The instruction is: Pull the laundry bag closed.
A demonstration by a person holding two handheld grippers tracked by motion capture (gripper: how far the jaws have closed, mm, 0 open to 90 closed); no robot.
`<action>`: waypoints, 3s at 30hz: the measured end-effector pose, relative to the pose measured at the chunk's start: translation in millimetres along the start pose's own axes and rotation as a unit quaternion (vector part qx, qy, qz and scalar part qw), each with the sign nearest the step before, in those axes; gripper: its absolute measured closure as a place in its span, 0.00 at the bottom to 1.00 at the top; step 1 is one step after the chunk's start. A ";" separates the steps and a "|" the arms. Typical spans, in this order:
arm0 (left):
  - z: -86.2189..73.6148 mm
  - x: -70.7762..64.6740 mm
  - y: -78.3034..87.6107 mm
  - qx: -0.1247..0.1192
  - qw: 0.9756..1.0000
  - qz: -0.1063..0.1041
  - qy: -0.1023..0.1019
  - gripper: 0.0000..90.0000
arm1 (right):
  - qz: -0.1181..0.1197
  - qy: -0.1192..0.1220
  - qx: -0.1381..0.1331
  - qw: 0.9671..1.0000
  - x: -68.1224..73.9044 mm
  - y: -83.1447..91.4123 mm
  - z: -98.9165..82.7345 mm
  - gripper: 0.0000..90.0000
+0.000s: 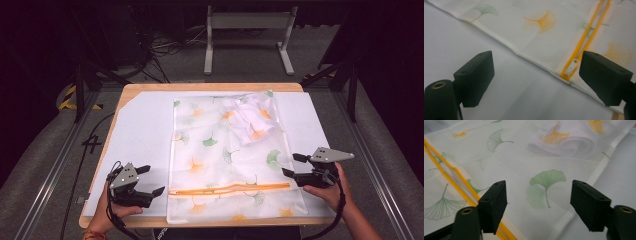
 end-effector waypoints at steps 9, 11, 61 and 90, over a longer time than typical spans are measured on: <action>-4.6 -28.8 -2.1 0.012 0.998 -0.041 -0.035 0.44 | 0.053 0.032 0.029 0.998 36.6 -35.6 13.0 0.52; -4.0 -32.1 -1.3 0.009 0.998 -0.048 -0.040 0.49 | 0.058 0.034 0.031 0.997 40.3 -39.2 14.8 0.53; -27.6 -66.4 -6.8 0.070 0.990 -0.082 -0.093 1.00 | 0.244 0.086 0.119 0.959 223.7 -221.7 77.1 0.75; -27.5 -65.8 -7.4 0.069 0.990 -0.088 -0.086 1.00 | 0.253 0.090 0.121 0.956 227.2 -231.1 80.4 1.00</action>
Point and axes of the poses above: each handheld gripper's, and its own axes: y roughly backward along the jaws, z roughly out of its top, x roughly to its left, the point moved 9 cm from there along -y, roughly forward along the jaws, and after that the axes turned 8 degrees about z, right-handed, at the moved point
